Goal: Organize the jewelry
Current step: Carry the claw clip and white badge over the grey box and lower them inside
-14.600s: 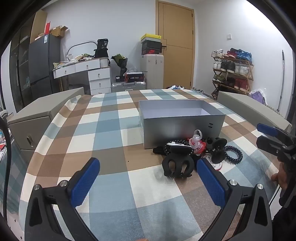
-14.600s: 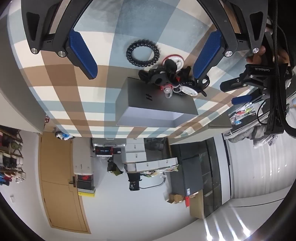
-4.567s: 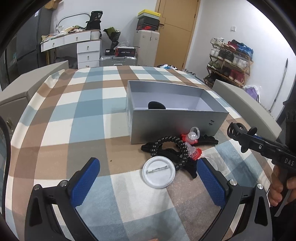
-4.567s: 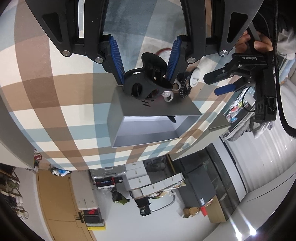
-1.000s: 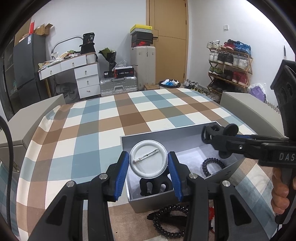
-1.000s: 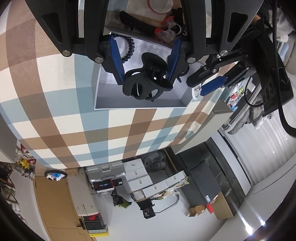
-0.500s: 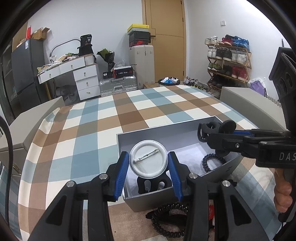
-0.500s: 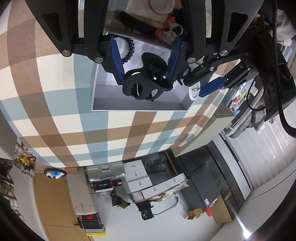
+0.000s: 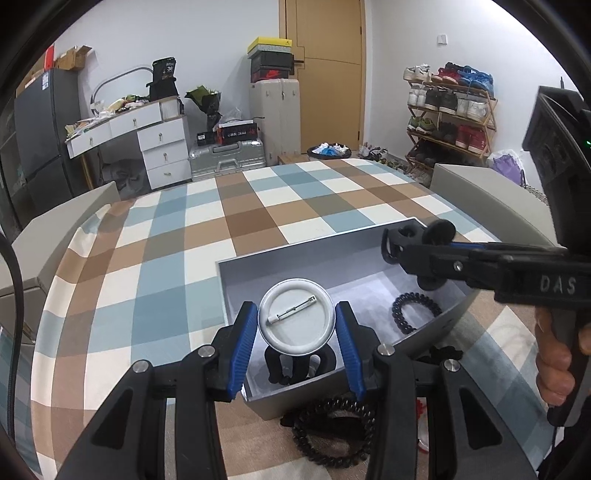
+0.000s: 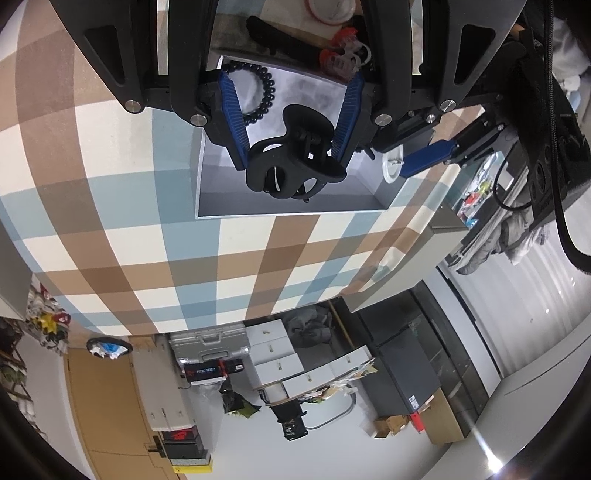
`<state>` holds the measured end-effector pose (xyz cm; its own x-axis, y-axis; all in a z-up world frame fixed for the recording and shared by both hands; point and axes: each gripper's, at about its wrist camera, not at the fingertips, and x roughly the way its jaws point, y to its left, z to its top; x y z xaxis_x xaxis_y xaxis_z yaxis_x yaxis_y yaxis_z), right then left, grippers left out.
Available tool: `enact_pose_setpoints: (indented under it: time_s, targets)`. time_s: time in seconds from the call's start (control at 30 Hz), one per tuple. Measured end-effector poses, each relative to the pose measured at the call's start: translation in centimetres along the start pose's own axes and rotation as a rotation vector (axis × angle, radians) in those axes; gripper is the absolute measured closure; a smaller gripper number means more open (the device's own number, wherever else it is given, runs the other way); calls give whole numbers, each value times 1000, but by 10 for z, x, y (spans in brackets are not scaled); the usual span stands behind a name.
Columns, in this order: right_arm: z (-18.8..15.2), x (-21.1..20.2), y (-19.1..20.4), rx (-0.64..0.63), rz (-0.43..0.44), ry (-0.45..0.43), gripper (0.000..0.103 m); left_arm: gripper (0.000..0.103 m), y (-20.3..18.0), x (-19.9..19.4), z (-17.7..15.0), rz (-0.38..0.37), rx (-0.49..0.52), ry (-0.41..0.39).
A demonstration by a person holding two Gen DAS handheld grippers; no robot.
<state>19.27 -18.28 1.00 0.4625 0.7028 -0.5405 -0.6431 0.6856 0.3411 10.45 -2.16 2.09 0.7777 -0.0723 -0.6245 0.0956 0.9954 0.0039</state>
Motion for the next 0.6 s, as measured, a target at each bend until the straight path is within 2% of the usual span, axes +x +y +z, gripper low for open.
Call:
enact_pose_setpoints:
  time_s: [0.1,0.43,0.53,0.6]
  targets:
    - [0,0,0,-1,2,2,59,66,-1,1,-1,6,0,-1]
    - [-4,3,13,-80,-68,8,59,66,0,0,-2,7,9,-2]
    - [-3,2,10,-63,-47,11,57,66,0,0,-2,8,8,-1]
    - [-3,1,10,-63,-37,11,51,66,0,0,-2,7,7,1]
